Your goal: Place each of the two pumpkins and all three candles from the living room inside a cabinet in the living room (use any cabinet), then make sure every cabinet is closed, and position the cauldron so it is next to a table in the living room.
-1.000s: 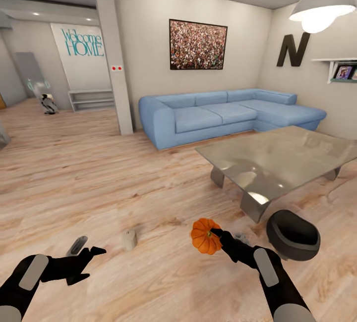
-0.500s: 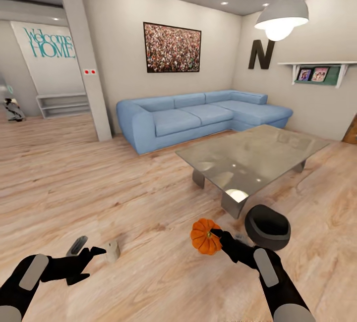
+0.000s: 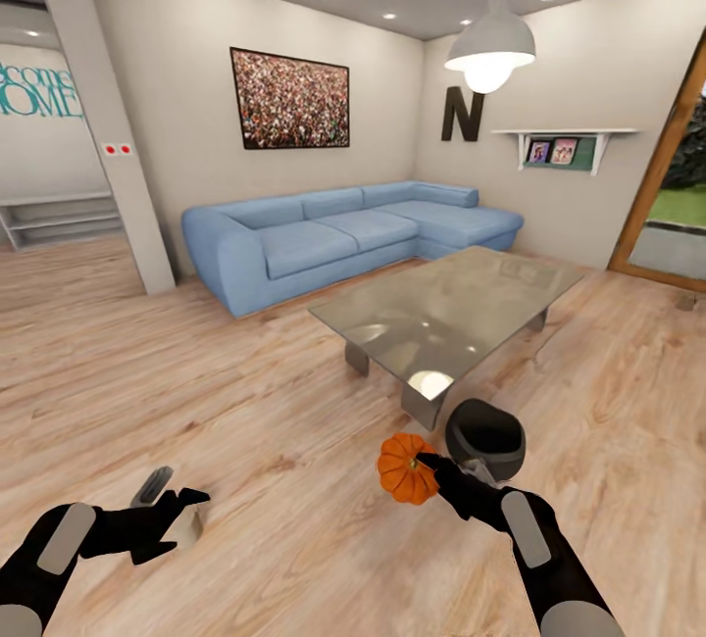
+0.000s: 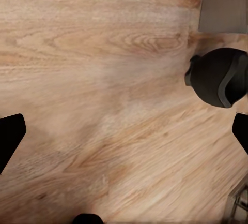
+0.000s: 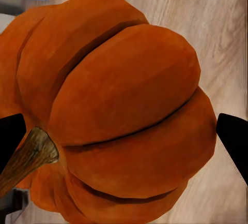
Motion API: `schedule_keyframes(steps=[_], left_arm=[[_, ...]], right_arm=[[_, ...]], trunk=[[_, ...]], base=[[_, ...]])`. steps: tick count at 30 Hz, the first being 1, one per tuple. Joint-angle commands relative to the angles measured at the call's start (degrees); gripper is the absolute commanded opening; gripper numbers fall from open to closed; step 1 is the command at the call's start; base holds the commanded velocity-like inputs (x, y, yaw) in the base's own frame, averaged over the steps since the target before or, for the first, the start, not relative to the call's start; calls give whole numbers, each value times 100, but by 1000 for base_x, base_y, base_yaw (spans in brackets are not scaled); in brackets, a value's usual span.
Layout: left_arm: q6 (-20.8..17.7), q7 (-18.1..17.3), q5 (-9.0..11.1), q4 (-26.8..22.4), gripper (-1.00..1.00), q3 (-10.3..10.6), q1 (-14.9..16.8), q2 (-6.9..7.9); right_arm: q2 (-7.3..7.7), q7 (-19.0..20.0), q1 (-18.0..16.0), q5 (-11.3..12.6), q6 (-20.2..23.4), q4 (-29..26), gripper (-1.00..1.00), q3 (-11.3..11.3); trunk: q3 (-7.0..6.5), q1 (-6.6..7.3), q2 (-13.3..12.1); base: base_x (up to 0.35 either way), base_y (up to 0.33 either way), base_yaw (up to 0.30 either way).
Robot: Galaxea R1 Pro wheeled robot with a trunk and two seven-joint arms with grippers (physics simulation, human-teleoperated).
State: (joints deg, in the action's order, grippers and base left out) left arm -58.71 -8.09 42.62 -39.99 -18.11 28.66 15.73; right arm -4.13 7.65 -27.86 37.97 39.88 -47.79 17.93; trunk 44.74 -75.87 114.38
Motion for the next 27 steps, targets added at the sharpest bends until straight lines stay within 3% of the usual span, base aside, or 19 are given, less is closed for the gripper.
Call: schedule_keyframes(steps=[1,11,27], left_arm=[[0,0,-1,0,100,0,0,0],[0,0,1,0,100,0,0,-7],[0,0,2,0,100,0,0,-8]], right_arm=[[0,0,-1,44,2,-2,-100,0],[-1,0,-1,44,-7,-2,-100,0],[-1,0,-1,44,-7,-2,-100,0]], trunk=[[-19,23,-41],[-199,242,-443],[-486,594,-1084]], base=[[-5,0,-278],[-211,0,-279],[-14,0,-279]])
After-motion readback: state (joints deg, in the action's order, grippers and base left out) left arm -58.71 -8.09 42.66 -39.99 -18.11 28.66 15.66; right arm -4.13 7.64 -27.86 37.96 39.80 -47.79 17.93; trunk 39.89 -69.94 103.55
